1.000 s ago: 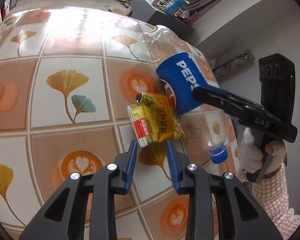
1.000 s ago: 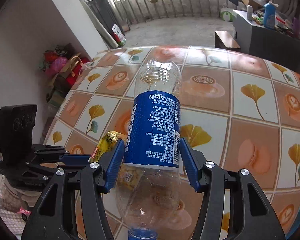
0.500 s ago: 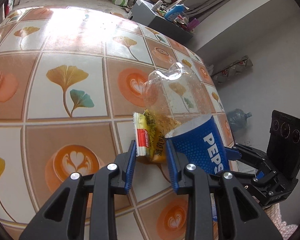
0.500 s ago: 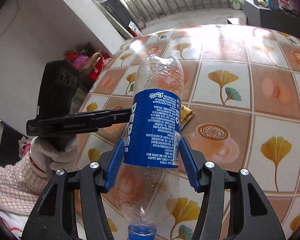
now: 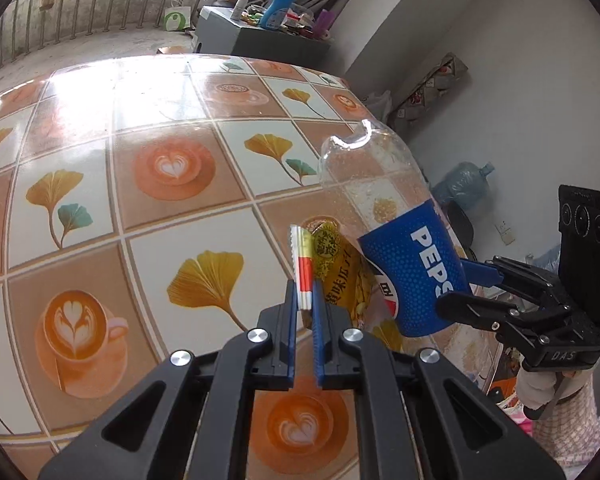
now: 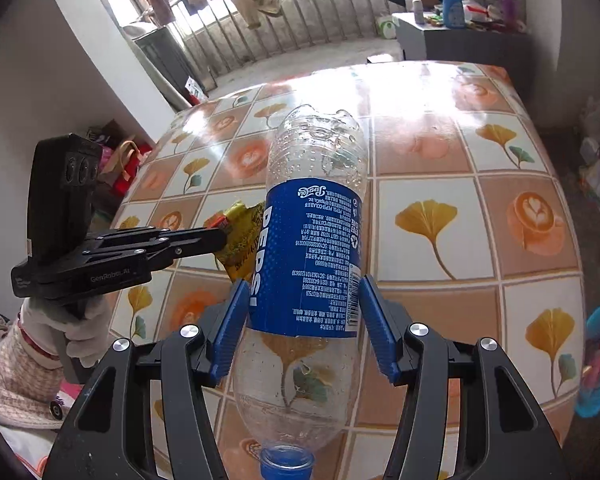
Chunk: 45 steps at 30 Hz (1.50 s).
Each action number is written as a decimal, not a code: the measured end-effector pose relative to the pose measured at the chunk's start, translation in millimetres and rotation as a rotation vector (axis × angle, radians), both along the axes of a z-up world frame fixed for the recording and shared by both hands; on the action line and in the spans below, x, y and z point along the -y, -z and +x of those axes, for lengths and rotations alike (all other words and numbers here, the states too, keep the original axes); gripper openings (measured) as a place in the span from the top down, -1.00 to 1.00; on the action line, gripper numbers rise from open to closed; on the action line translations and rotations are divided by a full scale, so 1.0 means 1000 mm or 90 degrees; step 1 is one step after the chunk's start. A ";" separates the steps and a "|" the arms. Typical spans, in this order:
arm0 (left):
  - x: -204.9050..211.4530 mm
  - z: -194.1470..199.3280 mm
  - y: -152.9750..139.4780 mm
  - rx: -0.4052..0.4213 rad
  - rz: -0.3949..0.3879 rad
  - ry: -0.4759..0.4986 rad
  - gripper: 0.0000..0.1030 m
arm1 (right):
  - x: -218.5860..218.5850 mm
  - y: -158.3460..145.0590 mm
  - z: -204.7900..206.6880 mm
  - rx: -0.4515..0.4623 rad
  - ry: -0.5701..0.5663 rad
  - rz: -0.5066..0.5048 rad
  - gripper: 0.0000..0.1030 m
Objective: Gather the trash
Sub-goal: 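Lift the Pepsi bottle and chip bag and turn toward the basket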
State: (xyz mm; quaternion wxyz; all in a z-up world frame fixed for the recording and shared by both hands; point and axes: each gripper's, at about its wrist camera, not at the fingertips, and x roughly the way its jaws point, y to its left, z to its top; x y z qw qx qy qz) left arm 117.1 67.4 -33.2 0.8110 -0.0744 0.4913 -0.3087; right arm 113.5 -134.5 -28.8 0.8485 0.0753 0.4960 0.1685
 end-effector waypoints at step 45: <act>0.043 -0.006 0.018 -0.059 -0.027 -0.007 0.62 | 0.026 0.016 -0.018 0.017 0.041 0.069 -0.03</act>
